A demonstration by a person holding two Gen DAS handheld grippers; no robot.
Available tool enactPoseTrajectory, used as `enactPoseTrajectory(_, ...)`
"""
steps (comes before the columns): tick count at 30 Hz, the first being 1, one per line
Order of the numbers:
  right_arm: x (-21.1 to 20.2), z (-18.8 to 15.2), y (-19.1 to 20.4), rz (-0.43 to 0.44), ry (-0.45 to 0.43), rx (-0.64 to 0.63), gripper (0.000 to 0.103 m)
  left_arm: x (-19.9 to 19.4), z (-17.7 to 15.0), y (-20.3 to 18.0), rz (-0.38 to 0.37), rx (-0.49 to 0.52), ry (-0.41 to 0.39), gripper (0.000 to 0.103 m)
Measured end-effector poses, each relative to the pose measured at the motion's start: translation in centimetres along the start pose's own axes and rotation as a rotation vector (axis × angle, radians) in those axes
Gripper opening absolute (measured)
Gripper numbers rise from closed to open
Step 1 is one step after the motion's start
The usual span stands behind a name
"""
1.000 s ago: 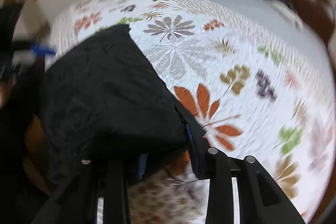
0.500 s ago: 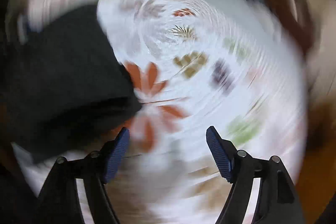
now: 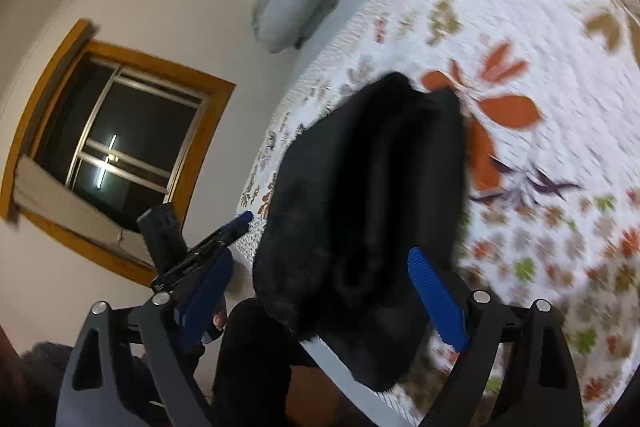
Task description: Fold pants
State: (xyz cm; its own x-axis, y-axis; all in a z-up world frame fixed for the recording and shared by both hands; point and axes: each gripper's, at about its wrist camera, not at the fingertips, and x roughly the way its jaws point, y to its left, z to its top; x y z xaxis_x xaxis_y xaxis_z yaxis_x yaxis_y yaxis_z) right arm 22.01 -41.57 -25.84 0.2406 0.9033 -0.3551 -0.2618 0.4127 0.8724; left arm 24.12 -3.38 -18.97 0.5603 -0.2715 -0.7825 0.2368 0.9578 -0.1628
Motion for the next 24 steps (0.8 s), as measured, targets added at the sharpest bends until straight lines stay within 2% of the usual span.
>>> enactPoseTrajectory(2, 1.6, 0.1, 0.2, -0.075, 0.033, 0.009, 0.091, 0.6, -0.3, 0.3, 0.006, -0.003, 0.018, 0.078)
enactPoseTrajectory(4, 1.7, -0.6, 0.6, -0.111, 0.048, 0.014, 0.089, 1.1, -0.4, 0.6, -0.001, -0.018, 0.032, 0.078)
enactPoseTrajectory(6, 1.8, -0.5, 1.1, -0.109, 0.061, 0.028, 0.048, 1.5, -0.4, 1.0, -0.007, -0.034, 0.04, 0.079)
enactPoseTrajectory(8, 0.7, -0.9, 1.7, -0.112, 0.067, 0.034, 0.028, 1.7, -0.3, 1.4, -0.012, -0.05, 0.044, 0.083)
enactPoseTrajectory(12, 1.5, -2.1, -1.2, -0.213, 0.1, 0.143, 0.025, 2.6, -0.3, 1.9, -0.022, -0.058, 0.057, 0.086)
enactPoseTrajectory(15, 1.1, -2.2, -1.3, -0.24, 0.086, 0.129, 0.025, 3.0, -0.2, 1.8, -0.021, -0.046, 0.068, 0.087)
enactPoseTrajectory(17, 0.4, -2.2, -0.5, -0.267, 0.069, 0.109, 0.026, 2.4, 0.0, 1.9, -0.045, -0.052, 0.057, 0.087)
enactPoseTrajectory(19, -0.5, -2.2, 0.2, -0.262, 0.073, 0.108, 0.032, 1.4, 0.1, 2.1, -0.062, -0.056, 0.029, 0.087)
enactPoseTrajectory(20, -1.1, -2.1, 0.7, -0.286, 0.07, 0.096, 0.039, 1.0, 0.1, 2.1, -0.068, -0.054, 0.017, 0.087)
enactPoseTrajectory(22, -3.1, -1.4, 2.9, -0.421, -0.005, 0.011, 0.04, 0.5, -0.1, 2.2, -0.078, -0.047, -0.002, 0.088)
enactPoseTrajectory(23, -4.4, -0.8, 4.2, -0.464, -0.068, -0.026, 0.04, 0.3, -0.2, 2.2, -0.079, -0.045, -0.007, 0.089)
enactPoseTrajectory(24, -5.0, -0.3, 5.0, -0.459, -0.106, -0.039, 0.04, 0.4, -0.4, 2.3, -0.079, -0.042, -0.008, 0.089)
